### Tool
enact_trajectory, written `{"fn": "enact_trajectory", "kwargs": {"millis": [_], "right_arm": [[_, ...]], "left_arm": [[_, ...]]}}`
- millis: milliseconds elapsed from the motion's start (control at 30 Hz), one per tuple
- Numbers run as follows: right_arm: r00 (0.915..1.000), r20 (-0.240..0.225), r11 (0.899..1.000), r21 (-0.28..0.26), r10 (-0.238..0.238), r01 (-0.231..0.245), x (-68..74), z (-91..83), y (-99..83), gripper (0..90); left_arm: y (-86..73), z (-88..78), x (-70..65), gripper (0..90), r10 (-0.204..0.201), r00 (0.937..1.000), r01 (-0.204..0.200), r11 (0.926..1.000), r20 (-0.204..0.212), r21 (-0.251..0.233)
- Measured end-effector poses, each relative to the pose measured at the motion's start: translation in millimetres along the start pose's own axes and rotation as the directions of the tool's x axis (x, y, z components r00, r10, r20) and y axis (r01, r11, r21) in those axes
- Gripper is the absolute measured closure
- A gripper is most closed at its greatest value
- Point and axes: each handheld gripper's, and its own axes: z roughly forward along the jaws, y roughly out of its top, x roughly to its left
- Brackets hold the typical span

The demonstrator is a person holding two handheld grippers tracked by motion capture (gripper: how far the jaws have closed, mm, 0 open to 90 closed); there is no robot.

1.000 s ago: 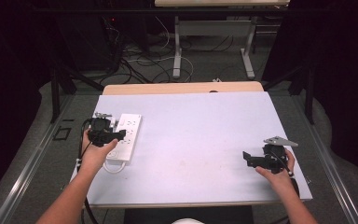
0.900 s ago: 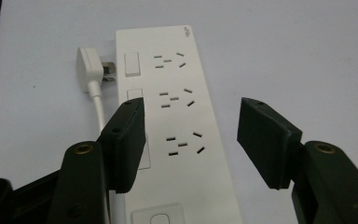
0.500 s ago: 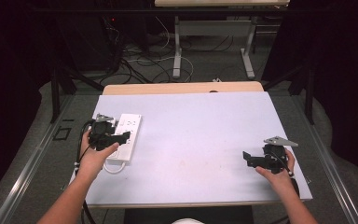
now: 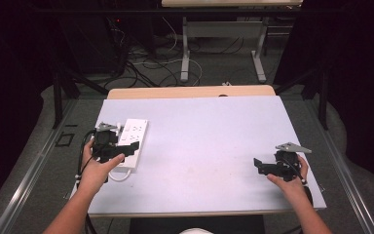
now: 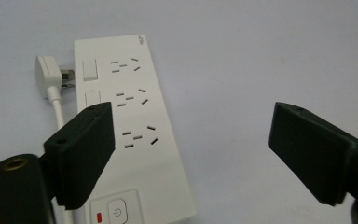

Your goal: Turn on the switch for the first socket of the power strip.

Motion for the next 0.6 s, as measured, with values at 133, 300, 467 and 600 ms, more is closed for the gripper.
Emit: {"fn": "enact_trajectory", "kwargs": {"millis": [133,300,467,600], "right_arm": [[1.0000,0.000,1.000,-0.001,-0.001,0.001,0.1,-0.2,0.1,0.2],[1.0000,0.002,1.000,-0.002,-0.002,0.002,0.5,-0.1,0.2,0.1],[1.0000,0.000,1.000,-0.001,-0.002,0.002,0.3,-0.3,0.1,0.1],[1.0000,0.000,1.000,-0.003,-0.001,0.001,0.6,-0.5,0.2,0.1]], "left_arm": [[-3.4,-2.1,-1.5,0.4,0.015,0.9998,-0.015,0.9999,0.015,-0.009],[-8.8,-5.3,-3.8,0.3,0.029,0.9992,-0.028,0.9992,0.028,-0.027],[-15.5,-7.9,-4.7,0.3,0.025,0.9988,-0.023,0.9985,0.042,-0.050],[-22.4,-9.6,-3.0,0.3,0.026,0.9984,-0.023,0.9983,0.050,-0.054]]}}
